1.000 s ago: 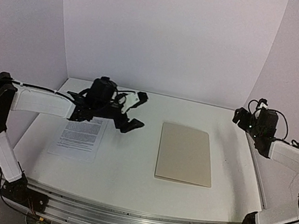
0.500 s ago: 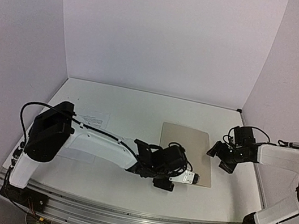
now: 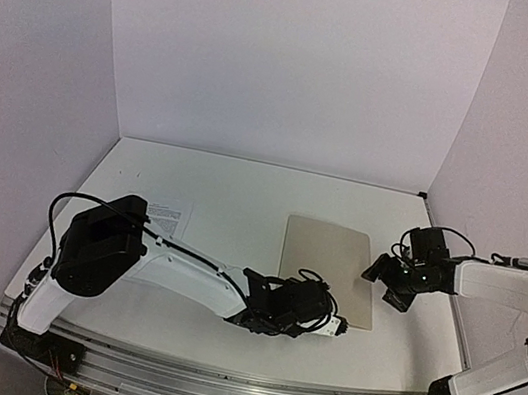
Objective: Put the files into the folder
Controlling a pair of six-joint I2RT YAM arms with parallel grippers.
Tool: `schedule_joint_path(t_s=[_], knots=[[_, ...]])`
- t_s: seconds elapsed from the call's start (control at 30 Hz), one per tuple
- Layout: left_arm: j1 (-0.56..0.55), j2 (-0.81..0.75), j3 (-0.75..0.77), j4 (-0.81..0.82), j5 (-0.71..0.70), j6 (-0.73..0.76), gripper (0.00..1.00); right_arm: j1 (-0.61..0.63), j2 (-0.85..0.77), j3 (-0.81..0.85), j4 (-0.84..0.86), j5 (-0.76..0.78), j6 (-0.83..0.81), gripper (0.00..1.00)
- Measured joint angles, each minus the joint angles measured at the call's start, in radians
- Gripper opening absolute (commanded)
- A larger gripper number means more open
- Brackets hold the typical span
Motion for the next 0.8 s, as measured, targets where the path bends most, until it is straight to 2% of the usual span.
schedule_joint_path(t_s=[0.1, 0.23, 0.33, 0.43, 0.47, 0.53, 0.8], knots=[[0.0, 0.005, -0.013, 0.018, -0.016, 0.012, 0.57, 0.001, -0.011, -0.01, 0.0, -0.001, 0.0, 0.86], [0.0, 0.028, -0.017, 0.043, -0.031, 0.026, 0.49, 0.001, -0.022, -0.014, -0.001, -0.009, -0.001, 0.86], [0.0, 0.033, -0.038, 0.093, -0.048, 0.057, 0.32, 0.001, -0.036, -0.018, -0.001, -0.026, -0.001, 0.87], [0.0, 0.033, -0.079, 0.164, -0.059, 0.099, 0.03, 0.001, -0.062, -0.037, -0.001, -0.045, -0.001, 0.91], [0.0, 0.033, -0.093, 0.184, -0.061, 0.11, 0.0, 0.001, -0.073, -0.046, -0.002, -0.055, 0.0, 0.93], [0.0, 0.033, -0.125, 0.236, -0.072, 0.137, 0.0, 0.001, -0.09, -0.063, -0.008, -0.076, 0.0, 0.98], [0.003, 0.016, -0.162, 0.364, -0.087, 0.167, 0.0, 0.001, -0.218, -0.083, -0.14, -0.122, 0.025, 0.98]])
